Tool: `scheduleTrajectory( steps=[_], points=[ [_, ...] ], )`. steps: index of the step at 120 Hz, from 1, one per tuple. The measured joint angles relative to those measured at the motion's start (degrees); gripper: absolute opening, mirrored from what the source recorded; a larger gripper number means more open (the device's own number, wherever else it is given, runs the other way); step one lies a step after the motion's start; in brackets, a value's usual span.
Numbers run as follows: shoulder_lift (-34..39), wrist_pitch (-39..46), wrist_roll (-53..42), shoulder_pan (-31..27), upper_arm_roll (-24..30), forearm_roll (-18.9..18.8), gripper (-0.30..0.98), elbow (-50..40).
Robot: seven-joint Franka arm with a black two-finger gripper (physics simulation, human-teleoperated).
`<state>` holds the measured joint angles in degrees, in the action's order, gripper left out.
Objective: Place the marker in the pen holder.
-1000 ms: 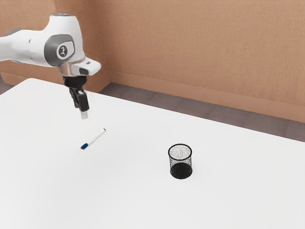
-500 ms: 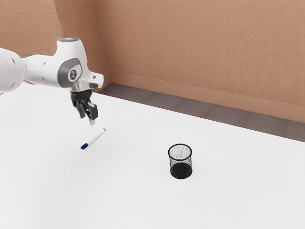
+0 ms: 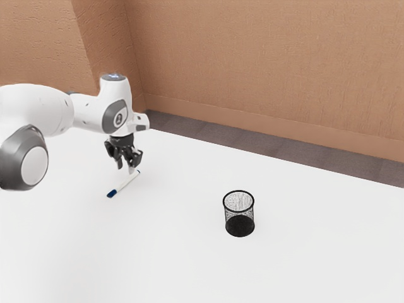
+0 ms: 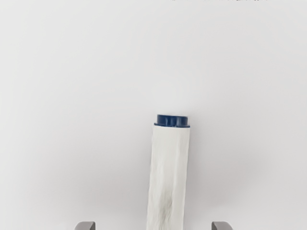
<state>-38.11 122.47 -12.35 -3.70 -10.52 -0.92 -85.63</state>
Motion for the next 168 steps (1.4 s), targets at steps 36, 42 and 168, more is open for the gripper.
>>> scheduleTrajectory(
  steps=[36,42,168],
  points=[
    [-4.8,0.3,2.9,0.0,0.5,0.4,0.24,4.6],
    [-5.6,0.3,3.2,0.0,0.6,0.4,0.23,5.5],
    [22.9,0.6,8.6,14.1,8.0,-0.5,-0.1,-11.3]
  ],
)
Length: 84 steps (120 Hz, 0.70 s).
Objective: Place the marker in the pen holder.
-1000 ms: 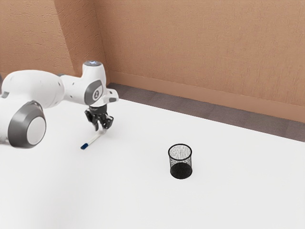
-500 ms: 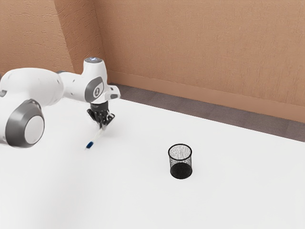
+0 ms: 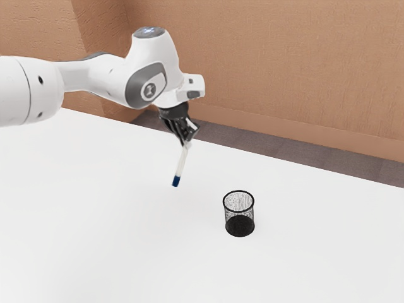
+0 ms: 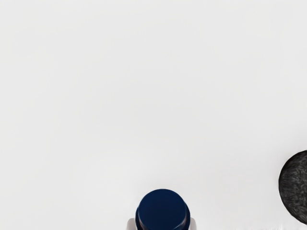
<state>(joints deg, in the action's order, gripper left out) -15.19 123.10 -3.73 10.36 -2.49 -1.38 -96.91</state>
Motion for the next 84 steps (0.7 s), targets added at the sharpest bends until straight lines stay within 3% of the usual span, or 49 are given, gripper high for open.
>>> scheduleTrajectory(
  steps=[47,84],
  points=[
    [-0.7,0.0,1.8,7.7,3.0,-0.3,-0.1,3.6],
    [-4.8,0.1,3.0,9.3,3.8,-0.6,-0.1,5.4]
  ],
)
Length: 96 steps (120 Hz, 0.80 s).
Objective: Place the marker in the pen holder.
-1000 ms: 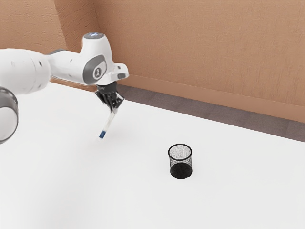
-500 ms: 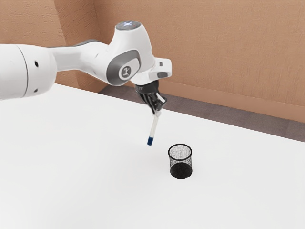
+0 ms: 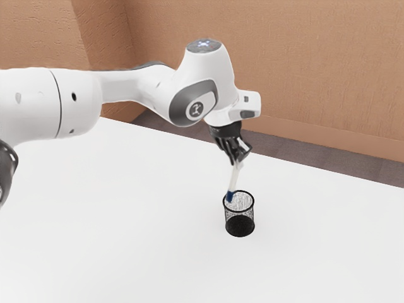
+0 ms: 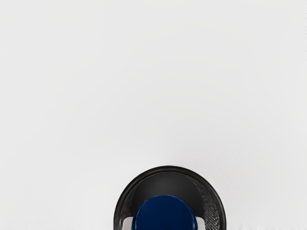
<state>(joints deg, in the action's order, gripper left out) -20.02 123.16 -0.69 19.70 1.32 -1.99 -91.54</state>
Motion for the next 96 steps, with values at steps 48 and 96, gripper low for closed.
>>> scheduleTrajectory(
  steps=[48,96],
  points=[
    [-7.5,-0.1,1.5,0.4,0.0,0.6,0.21,-0.1],
    [15.2,-26.3,-5.4,-9.7,-0.9,-0.3,0.61,5.6]
  ],
)
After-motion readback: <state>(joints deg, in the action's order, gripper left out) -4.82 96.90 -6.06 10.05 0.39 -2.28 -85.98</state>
